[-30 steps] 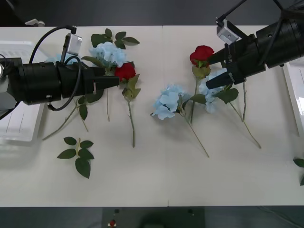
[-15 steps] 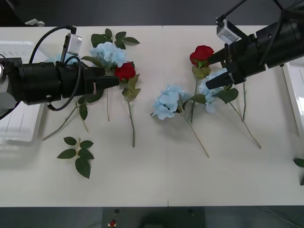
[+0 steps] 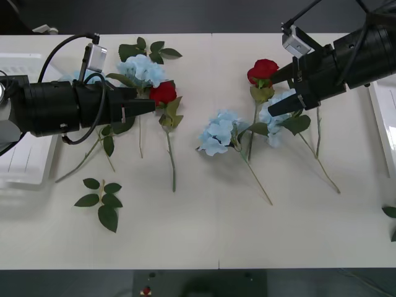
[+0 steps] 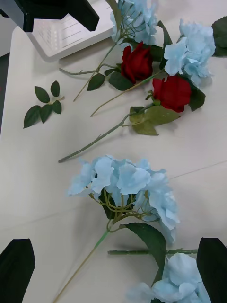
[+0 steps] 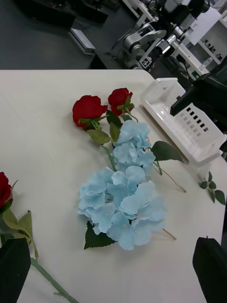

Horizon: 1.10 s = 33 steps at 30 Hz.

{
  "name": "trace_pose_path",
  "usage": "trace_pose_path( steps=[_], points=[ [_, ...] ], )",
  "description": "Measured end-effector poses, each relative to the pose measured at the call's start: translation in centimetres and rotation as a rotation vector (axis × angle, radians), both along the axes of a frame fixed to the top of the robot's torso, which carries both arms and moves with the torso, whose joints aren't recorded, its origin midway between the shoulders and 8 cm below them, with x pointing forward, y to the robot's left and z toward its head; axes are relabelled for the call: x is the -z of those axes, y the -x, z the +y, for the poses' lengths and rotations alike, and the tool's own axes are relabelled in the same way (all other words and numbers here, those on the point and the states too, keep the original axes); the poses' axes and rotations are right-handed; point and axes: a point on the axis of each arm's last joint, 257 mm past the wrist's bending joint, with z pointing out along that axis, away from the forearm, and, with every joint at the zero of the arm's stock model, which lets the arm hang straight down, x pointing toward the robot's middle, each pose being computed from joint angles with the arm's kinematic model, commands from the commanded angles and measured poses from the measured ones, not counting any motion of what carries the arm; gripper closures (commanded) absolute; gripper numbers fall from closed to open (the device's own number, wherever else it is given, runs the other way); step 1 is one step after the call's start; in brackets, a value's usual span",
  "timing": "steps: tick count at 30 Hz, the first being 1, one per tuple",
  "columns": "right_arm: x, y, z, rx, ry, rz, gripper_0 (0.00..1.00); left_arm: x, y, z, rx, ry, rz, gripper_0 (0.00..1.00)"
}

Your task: Put the red flowers into the right box and the blue flowers into the left box

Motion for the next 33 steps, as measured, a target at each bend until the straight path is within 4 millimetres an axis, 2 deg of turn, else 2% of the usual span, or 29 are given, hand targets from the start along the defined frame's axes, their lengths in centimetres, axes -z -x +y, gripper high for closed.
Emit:
trace_pose_path(
  steps=[5, 9, 11, 15, 18, 21, 25, 26, 30, 33],
  points=[
    [0.3, 0.1, 0.0, -0.001, 0.001, 0.005, 0.0, 0.0, 0.0, 0.0, 0.0, 0.0, 0.0, 0.0],
    [5.4, 2.2, -0.1, -0.002, 0.017, 0.106, 0.0, 0.0, 0.0, 0.0, 0.0, 0.001, -0.001, 0.0],
    [6.7, 2.6, -0.3, 0.004, 0.02, 0.135, 0.0, 0.2, 0.1, 0.0, 0.001, 0.0, 0.004, 0.0],
    [6.6, 2.0, -2.0, 0.02, 0.045, 0.162, 0.0, 4.1, 1.6, 0.0, -0.006, 0.01, 0.086, 0.0],
    [5.5, 0.6, -3.9, 0.031, 0.115, 0.139, 0.0, 4.7, 1.9, 0.8, -0.017, 0.016, 0.103, 0.0],
    [4.0, -0.9, -5.4, 0.141, 0.163, 0.203, 0.0, 4.1, 1.0, 2.6, -0.042, 0.006, 0.093, 0.0],
    [3.2, -2.9, -8.7, 0.587, 0.168, 0.497, 0.0, 4.2, -0.3, 6.8, -0.079, -0.014, 0.134, 0.0],
    [3.2, -3.7, -10.1, 0.712, 0.168, 0.544, 0.0, 4.4, -0.7, 8.0, -0.1, -0.006, 0.167, 0.0],
    [3.8, -5.8, -15.3, 1.012, 0.184, 0.594, 0.0, 6.8, -2.4, 13.2, -0.235, -0.014, 0.344, 0.0],
    [4.9, -6.9, -19.0, 1.228, 0.154, 0.652, 0.0, 8.3, -3.2, 15.4, -0.303, -0.031, 0.442, 0.0]
  ],
)
